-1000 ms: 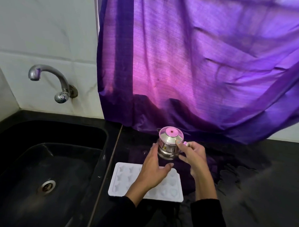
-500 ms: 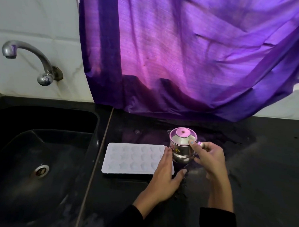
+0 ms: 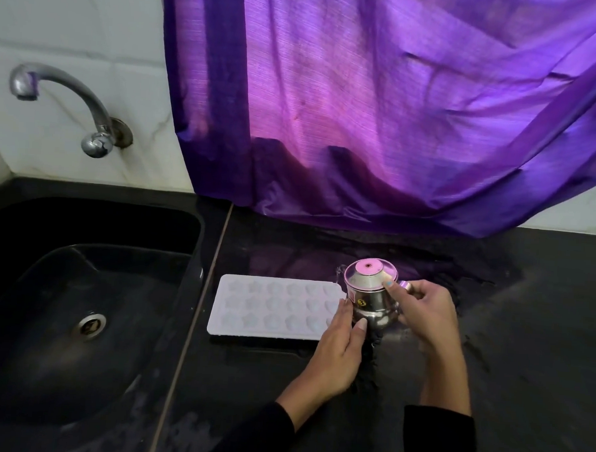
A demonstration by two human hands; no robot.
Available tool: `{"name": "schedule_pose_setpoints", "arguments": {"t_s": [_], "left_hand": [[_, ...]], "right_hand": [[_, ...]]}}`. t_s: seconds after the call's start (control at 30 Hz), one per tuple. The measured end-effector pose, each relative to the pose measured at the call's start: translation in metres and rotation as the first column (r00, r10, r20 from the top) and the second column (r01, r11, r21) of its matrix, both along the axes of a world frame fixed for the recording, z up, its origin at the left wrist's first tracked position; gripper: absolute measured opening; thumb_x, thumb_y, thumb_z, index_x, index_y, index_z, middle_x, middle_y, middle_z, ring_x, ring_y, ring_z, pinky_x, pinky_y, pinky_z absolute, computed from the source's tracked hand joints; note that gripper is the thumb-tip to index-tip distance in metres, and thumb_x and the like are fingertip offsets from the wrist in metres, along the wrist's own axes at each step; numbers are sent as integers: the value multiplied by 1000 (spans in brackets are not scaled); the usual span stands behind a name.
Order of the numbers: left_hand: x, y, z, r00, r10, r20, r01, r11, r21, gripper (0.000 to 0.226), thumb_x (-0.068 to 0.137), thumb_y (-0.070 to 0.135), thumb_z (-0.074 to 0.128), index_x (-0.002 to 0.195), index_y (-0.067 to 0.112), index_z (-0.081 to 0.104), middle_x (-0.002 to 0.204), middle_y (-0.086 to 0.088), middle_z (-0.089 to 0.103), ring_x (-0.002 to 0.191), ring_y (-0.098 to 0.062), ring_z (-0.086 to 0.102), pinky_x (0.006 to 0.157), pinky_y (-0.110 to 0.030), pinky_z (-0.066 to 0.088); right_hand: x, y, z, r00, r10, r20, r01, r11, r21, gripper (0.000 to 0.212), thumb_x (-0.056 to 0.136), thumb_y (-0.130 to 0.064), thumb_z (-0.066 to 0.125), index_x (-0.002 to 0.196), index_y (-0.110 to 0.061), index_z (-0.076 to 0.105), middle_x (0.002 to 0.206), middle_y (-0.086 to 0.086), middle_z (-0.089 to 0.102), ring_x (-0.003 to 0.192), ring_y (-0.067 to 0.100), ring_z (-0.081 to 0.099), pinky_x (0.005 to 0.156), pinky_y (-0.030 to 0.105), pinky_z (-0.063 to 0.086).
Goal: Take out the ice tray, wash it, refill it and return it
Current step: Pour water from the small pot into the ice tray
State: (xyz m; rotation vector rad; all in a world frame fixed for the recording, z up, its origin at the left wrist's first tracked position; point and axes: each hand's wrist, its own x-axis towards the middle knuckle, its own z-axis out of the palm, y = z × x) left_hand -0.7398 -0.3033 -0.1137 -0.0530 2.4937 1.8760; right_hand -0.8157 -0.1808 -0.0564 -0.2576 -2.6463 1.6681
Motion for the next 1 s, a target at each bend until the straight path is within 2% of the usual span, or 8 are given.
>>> {"name": "schedule_pose_setpoints", "arguments": {"t_s": [0.13,0.23,0.4,0.53,0.7,0.83,0.93,1.0], "left_hand": [[-2,2,-2,1000,1,19,-1,1000,15,57,103,36,29,153,19,7,160,4,5,146,-3,0,120,-26,3],[-3,3,-2,1000,4,24,-4,1000,21,56,103,36,29,153,19,9,160,5,7,146,-3,1,117,-19,3],[-4,5,-4,999,6,38,-7,1000,18,56,103,36,29,153,19,10,160,5,8,146,-3,2,113,-14,2],[-4,5,-4,999,5,37,-6,1000,29,56,103,36,29,153,20,10,160,6,10,145,-2,2,112,-13,2],[-4,4,-5,999,15,30,-16,999,40,57,103,37,30,153,19,12,160,5,11,146,-3,5,120,-25,6],[-4,4,-3,1000,9,24,-10,999,51,56,103,38,30,153,20,12,160,5,12,146,-3,5,120,-25,7],[-2,2,1,1000,6,13,-6,998,62,54,103,36,30,152,21,14,158,7,15,145,-3,8,118,-21,8],[0,1,7,1000,13,-24,-12,997,72,49,103,32,32,150,22,22,151,15,26,139,8,18,111,-10,13]], "right_hand": [[-2,1,-1,1000,1,-11,-1,998,66,40,68,-52,75,67,-14,65,59,2,67,66,28,66,77,54,57],[-4,2,-4,1000,-1,-13,3,994,108,35,74,-46,76,67,-14,64,60,1,67,66,27,64,78,51,57],[-5,0,-2,1000,7,-20,-4,988,153,34,78,-45,74,69,-14,63,60,1,65,68,27,64,77,43,53],[-4,0,-2,1000,5,-23,-1,987,160,35,78,-45,73,69,-14,63,60,1,65,69,27,64,77,42,52],[-5,-1,-2,1000,-5,-4,6,988,154,34,78,-46,73,70,-14,64,63,2,67,73,30,67,78,44,55],[-2,0,2,1000,-12,14,10,990,143,34,79,-47,72,71,-15,64,63,2,68,71,29,66,80,46,56],[1,-2,8,999,-26,32,21,991,132,32,79,-46,71,72,-15,65,67,2,70,77,30,69,83,45,56],[3,-4,12,998,-44,41,39,993,114,34,74,-50,71,72,-17,67,69,2,71,80,31,70,86,48,56]]}}
